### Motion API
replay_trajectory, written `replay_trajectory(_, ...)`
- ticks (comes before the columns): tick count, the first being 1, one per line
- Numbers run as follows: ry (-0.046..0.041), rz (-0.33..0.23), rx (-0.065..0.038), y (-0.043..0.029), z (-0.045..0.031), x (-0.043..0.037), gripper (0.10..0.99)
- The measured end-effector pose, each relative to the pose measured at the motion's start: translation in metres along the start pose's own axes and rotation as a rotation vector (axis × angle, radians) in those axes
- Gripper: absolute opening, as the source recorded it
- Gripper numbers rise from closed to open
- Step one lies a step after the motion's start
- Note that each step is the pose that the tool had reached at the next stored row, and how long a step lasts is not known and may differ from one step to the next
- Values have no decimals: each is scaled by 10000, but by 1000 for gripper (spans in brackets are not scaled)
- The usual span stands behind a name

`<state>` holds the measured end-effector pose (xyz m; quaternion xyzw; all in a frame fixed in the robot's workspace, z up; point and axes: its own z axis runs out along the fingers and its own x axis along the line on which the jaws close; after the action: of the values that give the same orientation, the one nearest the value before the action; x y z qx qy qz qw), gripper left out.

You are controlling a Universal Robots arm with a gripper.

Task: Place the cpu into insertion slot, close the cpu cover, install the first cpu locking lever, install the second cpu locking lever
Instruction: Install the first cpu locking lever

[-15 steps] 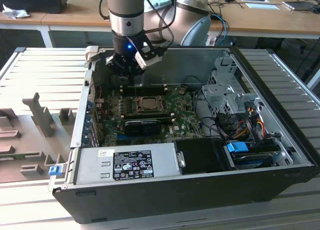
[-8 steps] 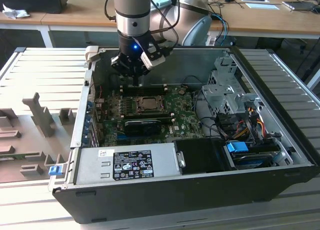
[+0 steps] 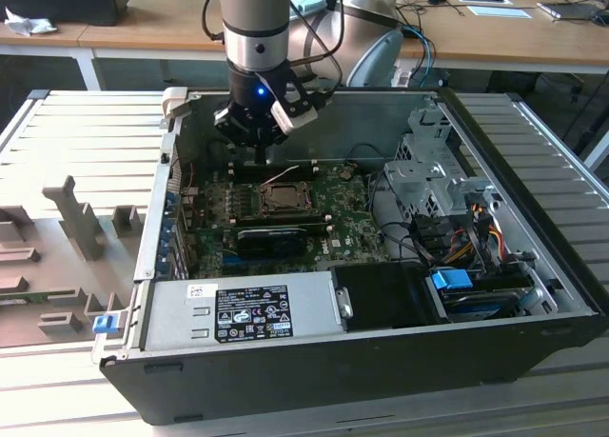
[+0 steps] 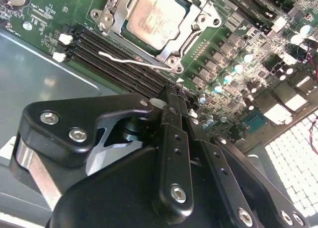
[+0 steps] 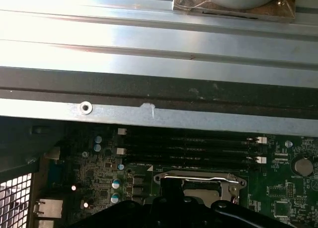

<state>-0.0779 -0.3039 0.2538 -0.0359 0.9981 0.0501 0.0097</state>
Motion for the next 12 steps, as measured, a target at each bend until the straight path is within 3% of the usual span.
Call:
replay_trajectory(2, -3, -2, -47, -1, 5, -1, 106)
replay_trajectory(3, -11, 1, -160, -1, 10, 0, 106)
replay_trajectory(5, -38, 7, -517, -5, 15, 0, 106)
replay_trajectory(6, -45, 9, -625, -10, 20, 0, 106)
replay_trajectory(8, -52, 8, -666, -20, 38, -1, 106)
replay_trajectory(12, -41, -46, -653, -36, 100, -5, 106)
